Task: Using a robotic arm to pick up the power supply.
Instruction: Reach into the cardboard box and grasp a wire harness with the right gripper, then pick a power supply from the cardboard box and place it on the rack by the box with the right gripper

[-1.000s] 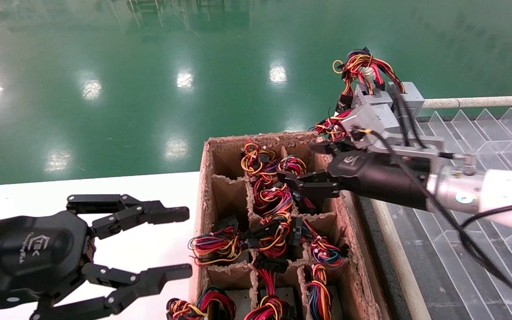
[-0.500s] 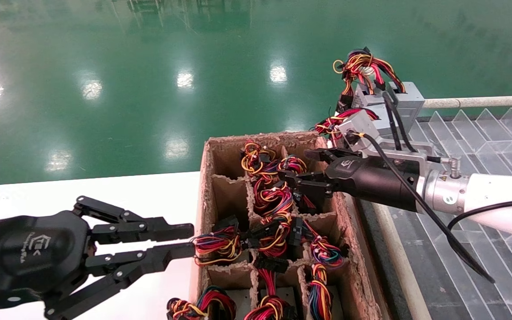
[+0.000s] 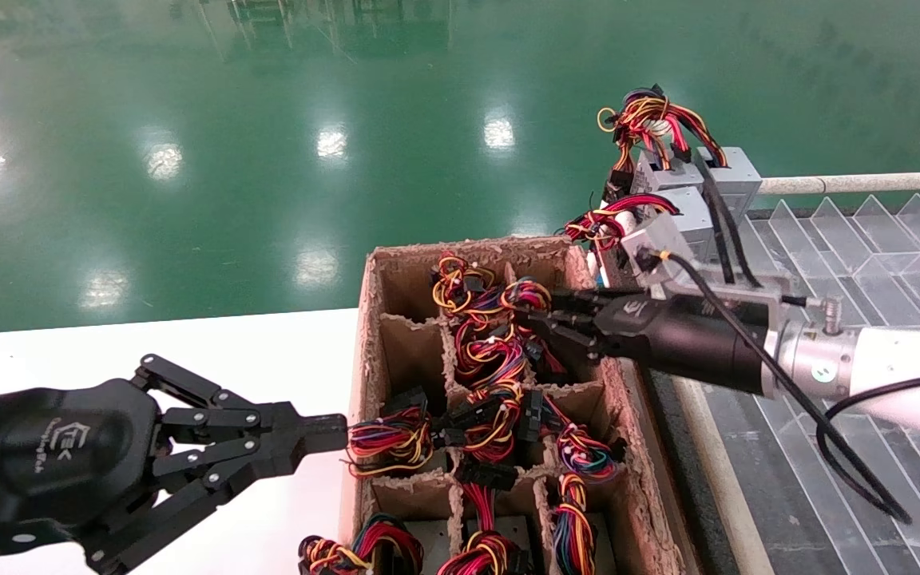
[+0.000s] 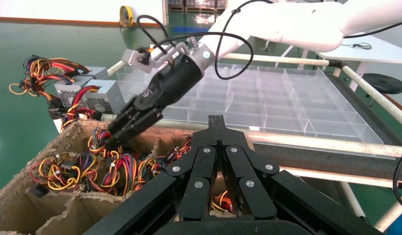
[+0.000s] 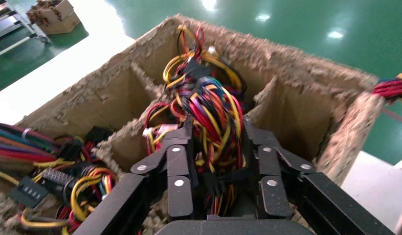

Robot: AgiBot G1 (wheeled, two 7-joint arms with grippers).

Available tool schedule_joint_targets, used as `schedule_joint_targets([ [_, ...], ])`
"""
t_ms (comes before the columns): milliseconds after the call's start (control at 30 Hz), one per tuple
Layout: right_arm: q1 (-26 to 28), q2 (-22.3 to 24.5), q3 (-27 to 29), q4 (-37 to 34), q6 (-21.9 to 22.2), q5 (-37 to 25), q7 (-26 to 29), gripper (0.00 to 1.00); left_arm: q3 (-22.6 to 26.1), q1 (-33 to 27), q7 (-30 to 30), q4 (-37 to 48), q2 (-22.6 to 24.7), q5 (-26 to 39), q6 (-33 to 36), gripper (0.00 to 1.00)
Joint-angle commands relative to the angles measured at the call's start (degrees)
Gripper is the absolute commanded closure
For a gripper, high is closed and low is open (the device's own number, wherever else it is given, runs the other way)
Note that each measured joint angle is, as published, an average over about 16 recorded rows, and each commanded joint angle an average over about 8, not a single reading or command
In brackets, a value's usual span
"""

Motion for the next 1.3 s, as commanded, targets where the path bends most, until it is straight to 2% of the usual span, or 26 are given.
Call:
schedule_joint_targets([
  [33, -0.26, 0.09, 0.15, -0.62, -0.36, 0.50, -0.15, 1.00, 0.00, 0.00, 0.00, 0.00, 0.00, 0.00, 0.00, 1.00],
  [400, 1.30, 1.34, 0.74, 0.36, -1.89, 0.77, -2.37, 1.00, 0.00, 0.00, 0.00, 0.00, 0.00, 0.00, 0.00, 1.00],
  [700, 2.66, 4.44, 3.35, 6.67, -3.33, 3.28, -5.32, 1.00, 0.01, 0.00, 0.00, 0.00, 0.00, 0.00, 0.00, 1.00],
  [1033, 6.45, 8.41, 7.36, 16.95, 0.00, 2.05, -10.93, 1.00, 0.01, 0.00, 0.00, 0.00, 0.00, -0.01, 0.00, 1.00],
  [1300, 12.09, 11.50, 9.87, 18.89, 1.77, -1.17, -15.24, 1.00, 0.01, 0.00, 0.01, 0.00, 0.00, -0.01, 0.00, 1.00],
])
